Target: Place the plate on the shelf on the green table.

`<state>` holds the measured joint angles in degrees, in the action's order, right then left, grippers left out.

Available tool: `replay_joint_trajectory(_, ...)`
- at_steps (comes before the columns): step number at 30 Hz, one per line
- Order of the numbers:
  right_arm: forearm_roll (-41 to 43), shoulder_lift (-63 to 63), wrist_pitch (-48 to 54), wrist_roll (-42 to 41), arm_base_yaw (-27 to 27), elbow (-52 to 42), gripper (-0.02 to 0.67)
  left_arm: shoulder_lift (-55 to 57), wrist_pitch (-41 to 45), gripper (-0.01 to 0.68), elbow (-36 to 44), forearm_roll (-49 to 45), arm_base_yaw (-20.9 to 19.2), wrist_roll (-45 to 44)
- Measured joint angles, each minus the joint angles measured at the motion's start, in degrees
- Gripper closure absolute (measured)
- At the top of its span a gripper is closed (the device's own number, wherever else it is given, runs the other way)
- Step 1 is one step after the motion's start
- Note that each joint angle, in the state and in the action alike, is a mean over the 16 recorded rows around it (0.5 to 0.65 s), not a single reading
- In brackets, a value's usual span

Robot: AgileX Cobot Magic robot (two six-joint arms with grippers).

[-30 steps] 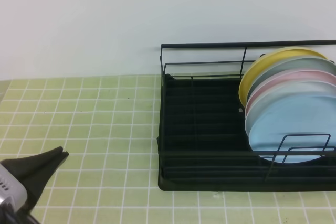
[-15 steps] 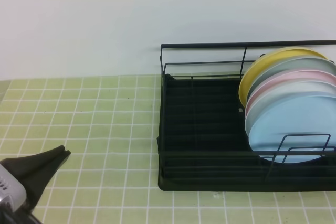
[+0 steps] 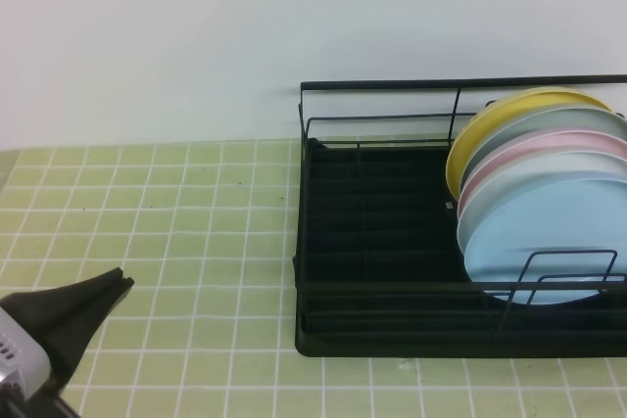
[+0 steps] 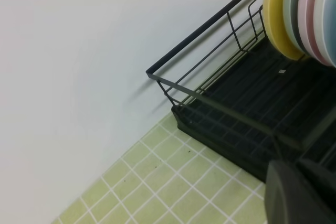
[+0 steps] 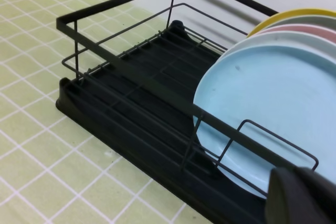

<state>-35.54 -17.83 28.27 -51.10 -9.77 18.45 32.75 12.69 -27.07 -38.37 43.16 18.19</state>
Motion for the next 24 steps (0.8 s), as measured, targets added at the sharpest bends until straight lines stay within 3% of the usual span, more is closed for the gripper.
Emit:
replay_joint_trajectory(9, 0.0, 1.85, -0.26, 0.01, 0.0, -0.64, 0.638, -0.01, 0.0, 0.674, 0.0, -0.03, -0.13, -0.09)
replay_joint_trajectory(14, 2.1, 6.19, -3.27, 1.18, 0.43, -2.64, 0.638, -0.94, -0.01, 0.674, 0.0, 0.15, -2.23, -0.1)
replay_joint_trajectory(19, 10.07, 11.23, -6.56, 8.97, 1.9, -5.63, 0.638, -3.3, 0.04, 0.674, 0.0, 0.36, -7.98, -0.1)
replay_joint_trajectory(24, 22.15, 15.68, -9.63, 24.07, 3.48, -9.59, 0.638, -6.87, 0.01, 0.674, 0.0, 1.07, -17.49, 0.16)
